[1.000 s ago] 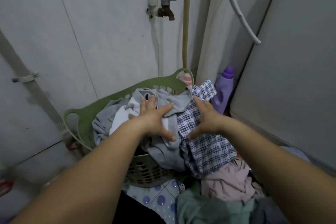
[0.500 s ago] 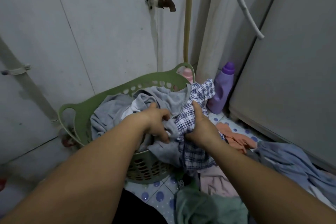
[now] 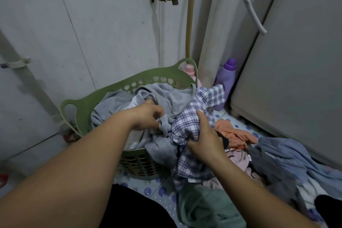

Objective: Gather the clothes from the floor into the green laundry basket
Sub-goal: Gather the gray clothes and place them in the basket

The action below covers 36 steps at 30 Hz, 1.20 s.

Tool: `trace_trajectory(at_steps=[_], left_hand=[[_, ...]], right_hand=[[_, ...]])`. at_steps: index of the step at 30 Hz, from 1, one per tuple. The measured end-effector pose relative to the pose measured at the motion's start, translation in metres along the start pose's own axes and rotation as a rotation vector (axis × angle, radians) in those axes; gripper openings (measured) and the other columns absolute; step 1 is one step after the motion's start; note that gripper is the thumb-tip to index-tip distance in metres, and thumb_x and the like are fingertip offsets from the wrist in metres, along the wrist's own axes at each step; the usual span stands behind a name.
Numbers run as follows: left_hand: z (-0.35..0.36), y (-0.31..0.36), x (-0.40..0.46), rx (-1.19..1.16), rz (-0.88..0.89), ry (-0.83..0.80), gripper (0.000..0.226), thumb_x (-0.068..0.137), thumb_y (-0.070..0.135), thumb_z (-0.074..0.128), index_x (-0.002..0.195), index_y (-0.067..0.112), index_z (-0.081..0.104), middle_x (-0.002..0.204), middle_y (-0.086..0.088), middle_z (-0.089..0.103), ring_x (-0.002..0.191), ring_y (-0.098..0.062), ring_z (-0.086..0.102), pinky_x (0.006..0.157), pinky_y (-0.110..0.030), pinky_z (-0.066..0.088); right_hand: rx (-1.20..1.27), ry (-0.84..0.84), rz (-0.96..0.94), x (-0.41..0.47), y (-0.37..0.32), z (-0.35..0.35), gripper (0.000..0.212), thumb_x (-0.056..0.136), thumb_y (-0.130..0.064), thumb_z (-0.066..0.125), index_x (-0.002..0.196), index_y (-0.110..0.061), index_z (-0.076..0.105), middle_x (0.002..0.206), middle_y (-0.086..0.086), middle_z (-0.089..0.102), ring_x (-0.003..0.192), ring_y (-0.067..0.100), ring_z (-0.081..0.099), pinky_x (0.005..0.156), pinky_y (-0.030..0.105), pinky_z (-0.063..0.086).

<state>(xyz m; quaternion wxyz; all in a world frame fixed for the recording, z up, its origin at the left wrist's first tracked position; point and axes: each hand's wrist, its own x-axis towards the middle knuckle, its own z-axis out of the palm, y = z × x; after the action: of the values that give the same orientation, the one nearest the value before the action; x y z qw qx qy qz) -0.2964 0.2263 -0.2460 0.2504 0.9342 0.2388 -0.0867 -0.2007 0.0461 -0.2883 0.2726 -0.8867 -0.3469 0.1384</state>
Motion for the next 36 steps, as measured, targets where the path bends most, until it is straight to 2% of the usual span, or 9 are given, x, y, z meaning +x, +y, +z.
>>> trace_trajectory(at_steps=[4,8,12,16,19,23,30,33,36], left_hand=[[-0.001,0.000,0.001,-0.024,0.023,0.001,0.026,0.075,0.014,0.073,0.080,0.032,0.055,0.109,-0.005,0.041,0.102,-0.028,0.054,0.087,-0.034,0.051],[-0.004,-0.002,-0.001,-0.105,0.018,-0.041,0.029,0.072,0.009,0.075,0.085,0.033,0.063,0.112,-0.007,0.051,0.104,-0.029,0.058,0.084,-0.037,0.054],[-0.004,-0.002,-0.008,-0.068,-0.017,-0.056,0.050,0.070,0.010,0.077,0.114,0.030,0.063,0.115,-0.004,0.041,0.108,-0.028,0.054,0.095,-0.040,0.050],[0.002,-0.001,-0.010,0.083,-0.025,-0.066,0.081,0.076,0.017,0.071,0.145,0.034,0.030,0.139,-0.006,0.027,0.127,-0.030,0.043,0.104,-0.040,0.044],[0.006,0.000,-0.005,0.177,-0.046,-0.033,0.091,0.077,0.021,0.070,0.149,0.036,0.017,0.148,-0.008,0.017,0.137,-0.032,0.031,0.110,-0.041,0.038],[0.011,0.006,0.004,0.319,-0.117,0.054,0.090,0.074,0.029,0.073,0.146,0.038,0.020,0.150,-0.010,0.009,0.141,-0.034,0.015,0.112,-0.049,0.033],[-0.005,0.006,0.016,0.024,-0.197,0.492,0.028,0.092,0.010,0.048,0.119,0.006,0.047,0.126,-0.022,0.048,0.115,-0.038,0.049,0.096,-0.045,0.044],[-0.016,-0.002,0.011,-0.376,-0.190,0.798,0.033,0.085,-0.003,0.057,0.118,-0.001,0.053,0.102,-0.015,0.064,0.107,-0.037,0.058,0.089,-0.038,0.046],[-0.027,-0.007,0.002,-0.765,-0.180,1.054,0.041,0.079,-0.004,0.064,0.118,-0.009,0.051,0.103,-0.018,0.064,0.109,-0.039,0.058,0.084,-0.032,0.042]], right_hand=[[-0.119,-0.125,-0.003,-0.020,-0.003,0.022,0.136,0.061,-0.045,0.081,0.142,-0.038,-0.028,0.157,0.008,0.016,0.143,0.027,0.024,0.113,0.048,0.027],[-0.171,-0.101,0.056,-0.025,-0.010,0.039,0.139,0.062,-0.051,0.079,0.140,-0.034,-0.034,0.159,0.014,-0.010,0.149,0.025,0.000,0.118,0.048,0.011],[-0.156,0.057,0.026,-0.017,-0.012,0.045,0.116,0.075,-0.043,0.069,0.146,-0.032,-0.021,0.156,0.013,0.014,0.144,0.025,0.020,0.112,0.042,0.022],[-0.051,0.197,0.032,-0.001,-0.005,0.028,0.099,0.078,-0.030,0.069,0.149,-0.032,0.000,0.131,0.005,0.054,0.118,0.026,0.054,0.098,0.040,0.039],[-0.094,0.202,0.048,0.011,-0.004,0.011,0.081,0.080,-0.025,0.066,0.145,-0.029,0.017,0.106,0.010,0.068,0.095,0.032,0.064,0.082,0.037,0.047],[-0.089,0.224,0.031,0.021,-0.009,-0.017,0.048,0.080,-0.019,0.059,0.124,-0.031,0.045,0.102,0.009,0.069,0.094,0.032,0.063,0.071,0.032,0.041],[0.044,0.384,-0.123,0.044,-0.030,-0.064,0.037,0.076,-0.007,0.054,0.103,-0.032,0.054,0.099,0.001,0.066,0.090,0.028,0.059,0.074,0.036,0.049],[0.142,0.462,-0.195,0.056,-0.053,-0.084,0.036,0.075,-0.006,0.051,0.102,-0.030,0.057,0.093,-0.002,0.064,0.090,0.027,0.060,0.076,0.036,0.050],[0.180,0.537,-0.259,0.068,-0.082,-0.098,0.037,0.076,-0.006,0.052,0.106,-0.027,0.058,0.100,0.000,0.067,0.093,0.024,0.059,0.077,0.034,0.047]])
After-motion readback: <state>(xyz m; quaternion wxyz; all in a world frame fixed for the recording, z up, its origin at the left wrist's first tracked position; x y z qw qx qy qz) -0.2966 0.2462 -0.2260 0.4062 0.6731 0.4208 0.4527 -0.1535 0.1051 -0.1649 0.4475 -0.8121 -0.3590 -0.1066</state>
